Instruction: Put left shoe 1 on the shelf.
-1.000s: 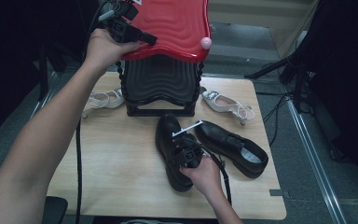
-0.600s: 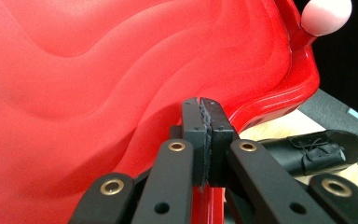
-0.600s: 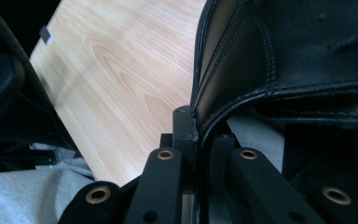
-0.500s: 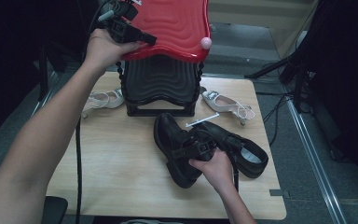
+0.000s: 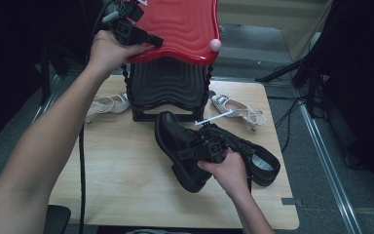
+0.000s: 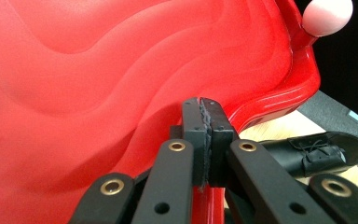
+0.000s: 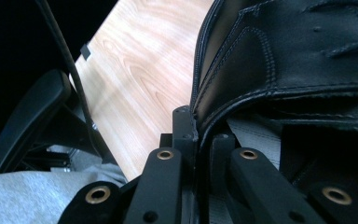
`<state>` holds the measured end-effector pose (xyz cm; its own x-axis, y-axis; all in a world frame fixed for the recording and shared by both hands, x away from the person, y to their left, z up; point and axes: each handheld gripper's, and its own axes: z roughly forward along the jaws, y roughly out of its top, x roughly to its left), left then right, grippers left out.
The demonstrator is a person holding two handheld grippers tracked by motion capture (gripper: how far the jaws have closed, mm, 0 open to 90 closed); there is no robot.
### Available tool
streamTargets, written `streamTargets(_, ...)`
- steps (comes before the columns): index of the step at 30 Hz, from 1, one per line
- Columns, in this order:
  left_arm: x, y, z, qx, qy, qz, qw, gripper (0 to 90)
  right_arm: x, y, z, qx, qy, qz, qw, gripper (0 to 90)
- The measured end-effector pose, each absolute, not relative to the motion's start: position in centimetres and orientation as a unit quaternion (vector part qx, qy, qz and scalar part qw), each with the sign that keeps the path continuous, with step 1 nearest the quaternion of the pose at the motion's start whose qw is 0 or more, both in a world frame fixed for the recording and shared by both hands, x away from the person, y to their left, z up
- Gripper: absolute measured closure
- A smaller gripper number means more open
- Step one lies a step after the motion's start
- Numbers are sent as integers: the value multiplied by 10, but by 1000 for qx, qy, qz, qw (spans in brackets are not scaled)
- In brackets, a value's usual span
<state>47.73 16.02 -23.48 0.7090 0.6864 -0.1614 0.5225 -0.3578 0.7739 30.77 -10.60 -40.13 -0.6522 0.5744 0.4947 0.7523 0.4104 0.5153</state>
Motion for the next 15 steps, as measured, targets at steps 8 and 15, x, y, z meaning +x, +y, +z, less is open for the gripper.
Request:
streamTargets(8, 477, 160, -235, 819, 370, 96, 427, 900, 312, -103, -378, -387, -832, -382, 113, 865)
streamTargets(15, 477, 160, -235, 820, 369, 95, 427, 900, 323, -94, -354, -381, -837, -384, 86, 866)
